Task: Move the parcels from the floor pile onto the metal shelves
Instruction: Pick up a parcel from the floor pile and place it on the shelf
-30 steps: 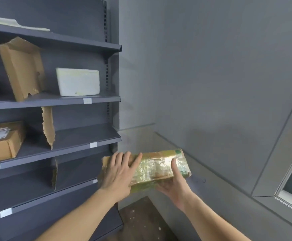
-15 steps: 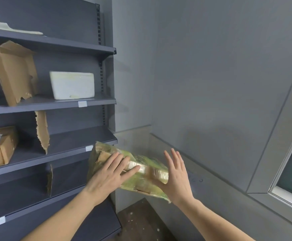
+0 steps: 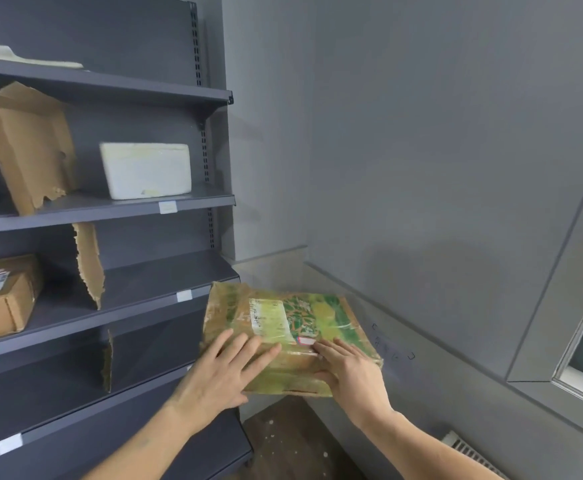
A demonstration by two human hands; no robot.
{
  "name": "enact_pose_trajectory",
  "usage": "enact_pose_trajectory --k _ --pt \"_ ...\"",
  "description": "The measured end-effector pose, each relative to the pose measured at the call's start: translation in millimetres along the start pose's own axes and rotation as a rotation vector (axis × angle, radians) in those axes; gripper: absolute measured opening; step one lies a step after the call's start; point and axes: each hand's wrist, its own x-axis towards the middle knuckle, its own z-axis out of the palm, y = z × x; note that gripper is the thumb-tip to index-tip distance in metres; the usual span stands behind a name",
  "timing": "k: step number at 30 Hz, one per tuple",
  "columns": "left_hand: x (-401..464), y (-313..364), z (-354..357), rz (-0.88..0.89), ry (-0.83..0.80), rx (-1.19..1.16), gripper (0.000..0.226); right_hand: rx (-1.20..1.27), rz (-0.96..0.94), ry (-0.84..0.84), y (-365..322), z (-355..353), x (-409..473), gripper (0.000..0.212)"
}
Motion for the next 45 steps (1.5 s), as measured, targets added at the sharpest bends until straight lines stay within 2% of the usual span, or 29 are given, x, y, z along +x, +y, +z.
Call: enact_pose_trajectory --k 3,5,8,12,18,24,27,31,34,36,38,39,43,45 --pt "2 -10 0 -0.132 -0.012 -0.176 0.124 -0.069 -0.071 0.075 11 2 -3 0.048" --pt "3 -15 -2 -0.196 -0.075 -0.26 0.116 -0.104 -0.1 0.127 16 2 -4 0.048" --pt "5 -11 0 -0.17 -0.123 -0.291 0.1 -0.134 -0.088 0.155 15 6 -3 0.055" --pt "6 -10 5 -0.218 -0.078 -0.407 0.097 -0.153 -0.097 0.163 14 6 3 0.057" --pt "9 -18 5 -0.24 0.023 -0.401 0.093 -0.15 -0.046 0.157 11 2 10 0.07" --pt "14 -16 7 -0.239 0.041 -0.415 0.092 -0.208 -0.094 0.2 16 5 12 0.062" --pt "18 -15 7 -0.216 -0.017 -0.436 0.091 -0.243 -0.121 0.21 23 3 16 0.059" --pt "13 -21 8 -0.088 -0.119 -0.453 0.067 -0.298 -0.261 0.208 42 -1 15 0.044" --pt "14 -29 5 -0.089 -0.06 -0.425 0.057 -0.359 -0.434 0.161 57 -8 13 0.058" --pt "23 -35 -1 -0.237 -0.134 -0.51 0.062 -0.391 -0.574 0.137 63 -15 14 0.06" --pt "30 -38 -1 -0.416 -0.294 -0.614 0.08 -0.404 -0.705 0.12 66 -19 16 0.057" --pt "34 -39 1 -0.475 -0.323 -0.641 0.089 -0.403 -0.757 0.11 66 -20 17 0.055" --pt "53 -33 -5 -0.547 -0.326 -0.774 0.114 -0.391 -0.912 0.115 54 -20 21 0.041" --pt "62 -30 -9 -0.558 -0.292 -0.749 0.124 -0.378 -0.966 0.123 44 -21 24 0.036"
